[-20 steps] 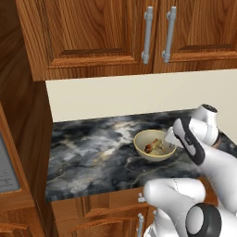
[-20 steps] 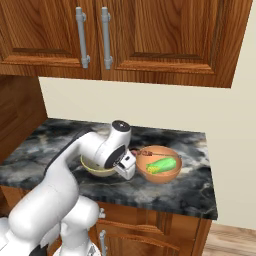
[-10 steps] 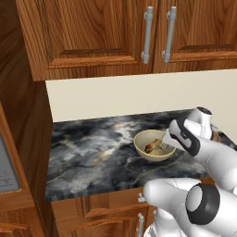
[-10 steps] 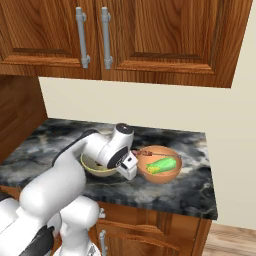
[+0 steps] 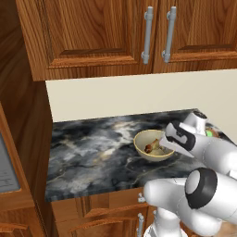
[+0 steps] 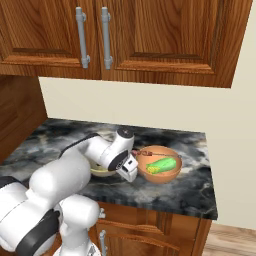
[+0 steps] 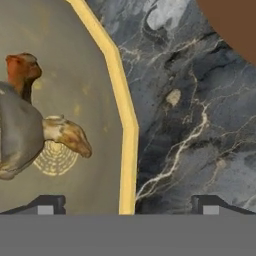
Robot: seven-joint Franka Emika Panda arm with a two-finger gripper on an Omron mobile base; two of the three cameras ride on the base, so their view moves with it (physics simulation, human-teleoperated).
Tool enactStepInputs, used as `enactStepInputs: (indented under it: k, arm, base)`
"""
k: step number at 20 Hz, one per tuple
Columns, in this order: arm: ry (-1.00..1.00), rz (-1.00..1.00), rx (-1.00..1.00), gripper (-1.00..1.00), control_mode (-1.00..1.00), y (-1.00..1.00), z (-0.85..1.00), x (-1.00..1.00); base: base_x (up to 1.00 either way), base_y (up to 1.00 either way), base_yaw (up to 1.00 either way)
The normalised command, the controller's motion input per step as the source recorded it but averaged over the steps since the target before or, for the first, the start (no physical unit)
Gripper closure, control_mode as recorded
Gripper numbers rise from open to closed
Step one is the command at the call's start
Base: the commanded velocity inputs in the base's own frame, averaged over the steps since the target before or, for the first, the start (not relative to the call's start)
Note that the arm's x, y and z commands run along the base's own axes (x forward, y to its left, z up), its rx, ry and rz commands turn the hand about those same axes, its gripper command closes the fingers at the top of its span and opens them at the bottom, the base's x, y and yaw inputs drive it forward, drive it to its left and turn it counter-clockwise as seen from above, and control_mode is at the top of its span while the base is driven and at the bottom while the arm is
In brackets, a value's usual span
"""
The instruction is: Place the bowl containing the chicken drumstick and mushroom in the microwave. Close the microwave door and press the start button to microwave the meal.
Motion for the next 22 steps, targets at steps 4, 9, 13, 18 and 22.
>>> enactStepInputs:
  k: [4,9,13,18,22]
  arm:
    - [0.00,0.00,0.00,-1.00,-1.00,0.07,-0.19,0.18]
    - [0.00,-0.01,0.00,1.00,-1.00,0.13,-0.14,0.13]
    - [0.00,0.00,0.00,1.00,-1.00,0.00,0.00,0.00]
    - [-0.01,0.00,0.00,1.00,-1.00,0.00,0.06,-0.03]
    - [-0.03,0.05,0.00,1.00,-1.00,0.00,0.52,-0.40]
  base:
    - [0.00,0.00,0.00]
    - [0.00,0.00,0.00]
    - [0.00,0.00,0.00]
    - [0.00,0.00,0.00]
    - [0.00,0.00,0.00]
